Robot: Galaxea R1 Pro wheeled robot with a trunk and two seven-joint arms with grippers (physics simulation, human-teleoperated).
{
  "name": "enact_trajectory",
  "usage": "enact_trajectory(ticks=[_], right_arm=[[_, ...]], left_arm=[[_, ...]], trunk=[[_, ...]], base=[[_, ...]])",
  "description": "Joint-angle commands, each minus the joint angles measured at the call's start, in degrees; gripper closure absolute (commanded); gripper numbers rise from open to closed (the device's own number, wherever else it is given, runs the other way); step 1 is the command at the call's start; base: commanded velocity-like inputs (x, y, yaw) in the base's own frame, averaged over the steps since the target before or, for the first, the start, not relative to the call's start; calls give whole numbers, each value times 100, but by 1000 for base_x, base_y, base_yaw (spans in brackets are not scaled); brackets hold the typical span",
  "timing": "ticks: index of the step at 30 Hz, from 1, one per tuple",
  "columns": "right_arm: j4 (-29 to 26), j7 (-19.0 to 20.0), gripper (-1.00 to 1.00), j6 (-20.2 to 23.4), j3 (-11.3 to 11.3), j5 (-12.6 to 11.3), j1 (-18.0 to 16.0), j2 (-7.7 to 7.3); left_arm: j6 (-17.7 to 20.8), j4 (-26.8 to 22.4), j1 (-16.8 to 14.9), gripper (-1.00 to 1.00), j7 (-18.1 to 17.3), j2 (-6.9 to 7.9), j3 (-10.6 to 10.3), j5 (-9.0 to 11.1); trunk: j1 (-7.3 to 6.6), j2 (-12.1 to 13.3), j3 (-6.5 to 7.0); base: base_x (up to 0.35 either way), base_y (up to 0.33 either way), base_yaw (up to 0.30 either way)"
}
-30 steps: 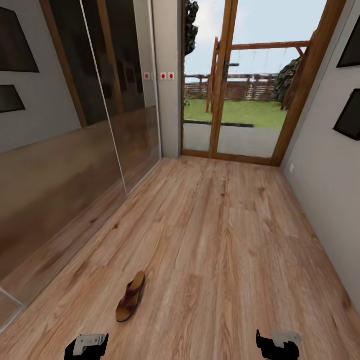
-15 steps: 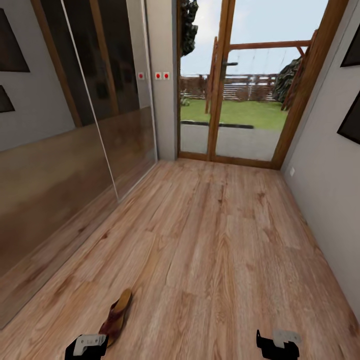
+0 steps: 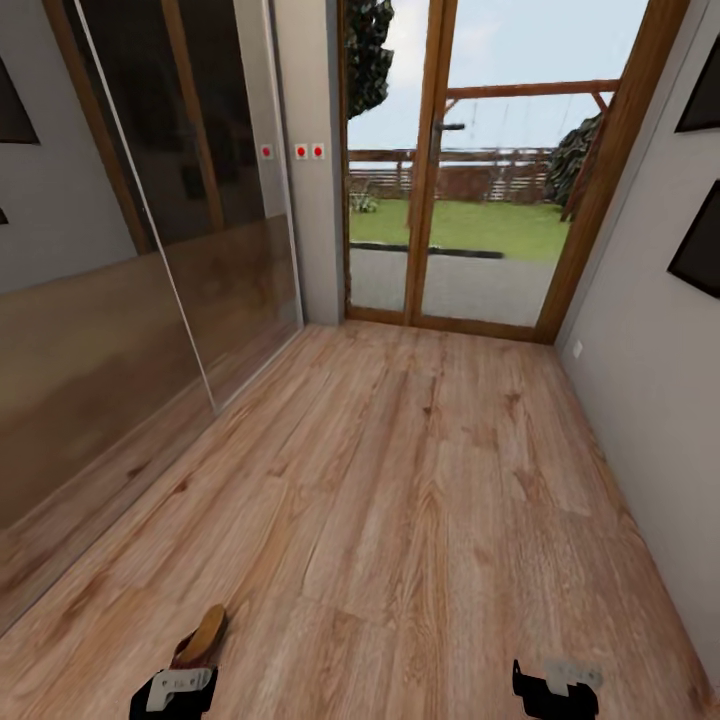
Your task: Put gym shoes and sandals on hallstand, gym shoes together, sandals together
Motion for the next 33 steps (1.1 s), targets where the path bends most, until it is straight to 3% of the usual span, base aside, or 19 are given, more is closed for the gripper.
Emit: enact_trajectory(ticks=[1,33], right_arm=[[4,10,-100,-21,-10,-20,-3,1],[-5,-2,-100,-21,-10,-30,-3,3]], left_arm=[[-21,-1,-5,-100,-47,-4,48,-34],[-21,-2,-5,-100,-47,-4,57,-25]], trunk=[[1,-2,-5],[1,-2,-5]], base=[[179,-243,0],[230,-237,0]])
